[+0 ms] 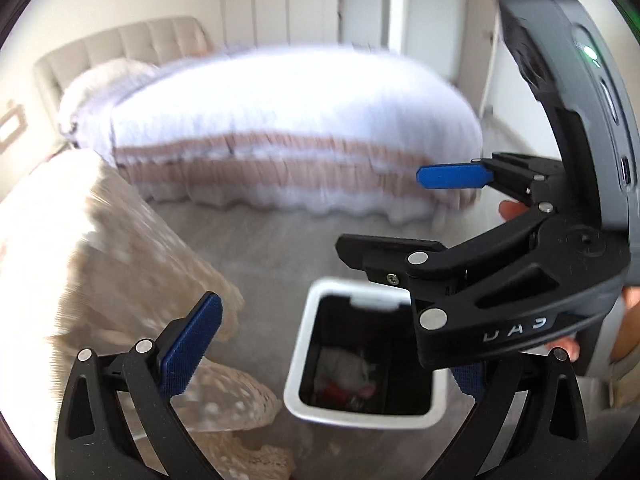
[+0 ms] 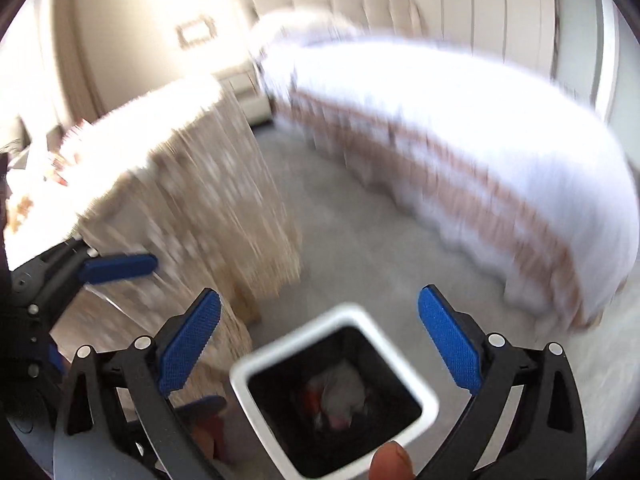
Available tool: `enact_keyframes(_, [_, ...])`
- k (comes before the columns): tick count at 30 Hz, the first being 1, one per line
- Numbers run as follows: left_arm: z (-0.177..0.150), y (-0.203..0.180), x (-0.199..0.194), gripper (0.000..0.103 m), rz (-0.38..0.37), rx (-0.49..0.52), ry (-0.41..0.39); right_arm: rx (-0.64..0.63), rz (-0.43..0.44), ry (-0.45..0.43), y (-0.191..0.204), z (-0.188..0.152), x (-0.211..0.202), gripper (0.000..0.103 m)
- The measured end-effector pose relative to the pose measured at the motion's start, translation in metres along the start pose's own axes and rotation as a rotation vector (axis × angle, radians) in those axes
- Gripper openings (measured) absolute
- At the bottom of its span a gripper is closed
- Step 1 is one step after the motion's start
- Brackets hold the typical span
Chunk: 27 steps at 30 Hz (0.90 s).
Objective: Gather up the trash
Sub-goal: 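Grasp the pale yellow paper with the left tool while the right tool grasps the red wrapper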
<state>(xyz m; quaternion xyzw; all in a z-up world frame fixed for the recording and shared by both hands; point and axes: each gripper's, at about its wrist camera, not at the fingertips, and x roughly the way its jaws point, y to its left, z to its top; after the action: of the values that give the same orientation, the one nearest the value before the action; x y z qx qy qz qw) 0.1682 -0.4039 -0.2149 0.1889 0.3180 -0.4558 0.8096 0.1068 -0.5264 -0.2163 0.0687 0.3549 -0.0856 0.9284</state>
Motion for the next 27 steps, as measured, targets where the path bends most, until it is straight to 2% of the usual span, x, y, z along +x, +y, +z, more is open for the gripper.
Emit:
enact_keyframes(6, [0.007,0.030,-0.086,0.098,0.149,-0.060,-0.158,-0.102,0.096,-0.237,0.050,0.043,-0.053,0.098])
enact_keyframes(10, [-0.010,0.059,-0.140,0.098,0.314,-0.122,-0.222,-0.144,0.176,-0.306,0.086,0.063,-0.060,0.098])
enact_keyframes(14, [-0.034,0.091,-0.182,0.098,0.461,-0.204,-0.255,-0.174,0.247,-0.304,0.122,0.079,-0.056,0.098])
enact_keyframes(17, [-0.051,0.118,-0.212,0.098,0.544,-0.273,-0.276,-0.210,0.275,-0.302,0.151,0.084,-0.055,0.098])
enact_keyframes(22, [-0.076,0.160,-0.246,0.098,0.622,-0.375,-0.293,-0.264,0.306,-0.293,0.200,0.090,-0.051,0.098])
enact_keyframes(27, [-0.090,0.195,-0.258,0.098,0.681,-0.434,-0.282,-0.281,0.312,-0.253,0.227,0.098,-0.034,0.098])
